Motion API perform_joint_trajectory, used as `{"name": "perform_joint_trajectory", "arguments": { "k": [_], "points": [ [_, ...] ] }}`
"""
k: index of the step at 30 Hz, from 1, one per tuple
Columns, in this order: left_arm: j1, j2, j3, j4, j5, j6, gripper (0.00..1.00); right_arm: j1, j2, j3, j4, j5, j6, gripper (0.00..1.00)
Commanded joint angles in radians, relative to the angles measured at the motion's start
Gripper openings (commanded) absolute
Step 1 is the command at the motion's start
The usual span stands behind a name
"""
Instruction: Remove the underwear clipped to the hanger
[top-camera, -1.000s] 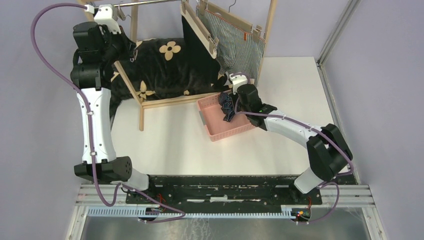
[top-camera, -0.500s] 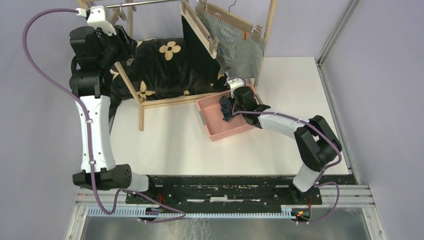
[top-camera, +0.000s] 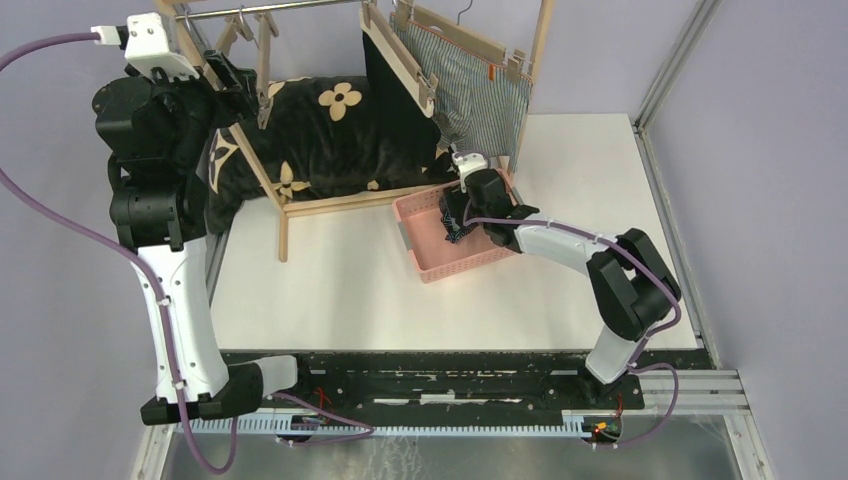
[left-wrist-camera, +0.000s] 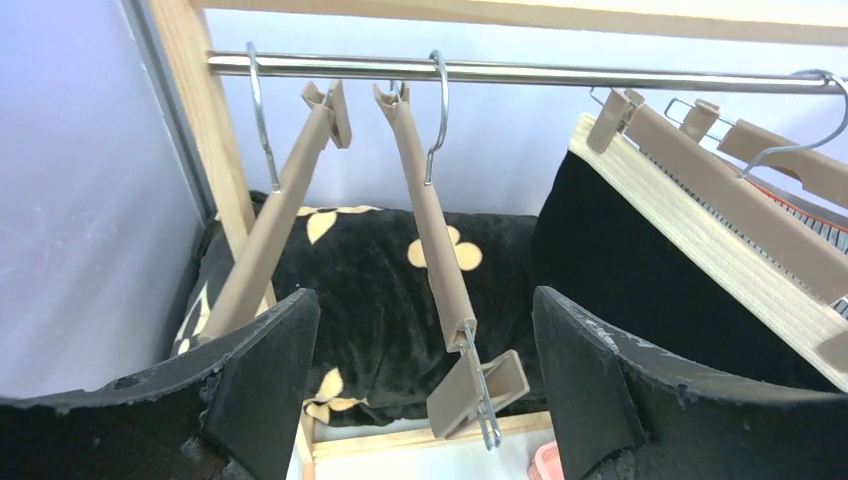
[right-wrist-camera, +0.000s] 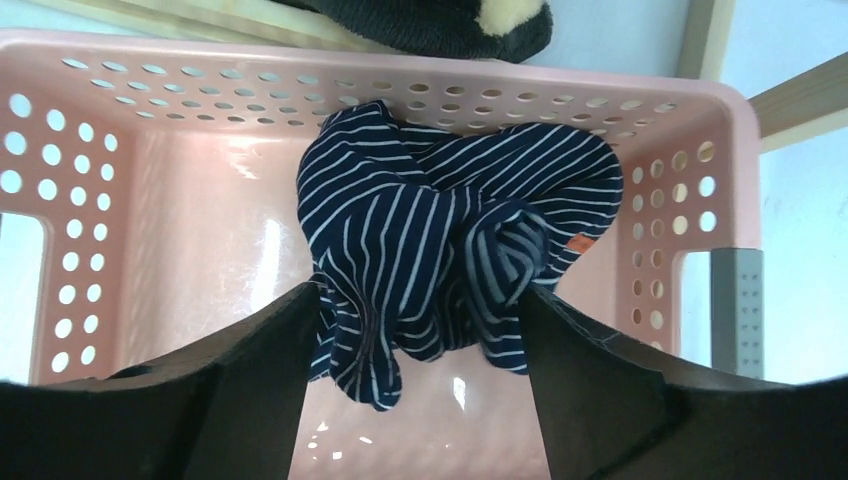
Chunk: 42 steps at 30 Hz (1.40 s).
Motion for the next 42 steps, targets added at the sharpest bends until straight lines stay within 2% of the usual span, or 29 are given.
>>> {"name": "perform_joint_trajectory", "arguments": {
  "k": [1, 11, 16, 19, 23, 25, 30, 36, 42],
  "points": [
    [0.005, -0.047, -0.011, 0.072, -0.001, -0.028, 0.84, -0.004, -0.117, 0.010, 0.037, 0.024, -0.007, 0.82],
    [0.001, -0.043, 0.026, 0.136, 0.257, -0.127, 0.89, 0.001, -0.348, -0.087, 0.044, -0.041, 0.012, 0.84],
    [-0.022, -0.031, 0.004, 0.158, 0.304, -0.150, 0.89, 0.019, -0.457, -0.126, 0.030, -0.047, 0.017, 0.84],
    [-0.110, -0.025, -0.014, 0.166, 0.259, -0.127, 0.89, 0.040, -0.502, -0.139, 0.017, -0.048, 0.019, 0.83],
    [-0.365, 0.029, -0.006, 0.138, 0.035, -0.026, 0.89, 0.077, -0.547, -0.140, -0.006, -0.043, 0.013, 0.83],
    [-0.440, 0.089, 0.032, 0.117, -0.027, -0.005, 0.89, 0.101, -0.564, -0.132, -0.024, -0.023, -0.001, 0.83],
    [-0.466, 0.192, 0.090, 0.169, -0.023, -0.040, 0.89, 0.143, -0.601, -0.140, -0.052, 0.027, -0.030, 0.83],
    [-0.528, 0.331, 0.230, 0.180, -0.034, -0.071, 0.89, 0.158, -0.629, -0.159, -0.057, 0.040, -0.032, 0.83],
    [-0.535, 0.379, 0.244, 0.290, -0.062, -0.144, 0.90, 0.178, -0.645, -0.180, -0.061, 0.044, -0.026, 0.82]
  ]
}}
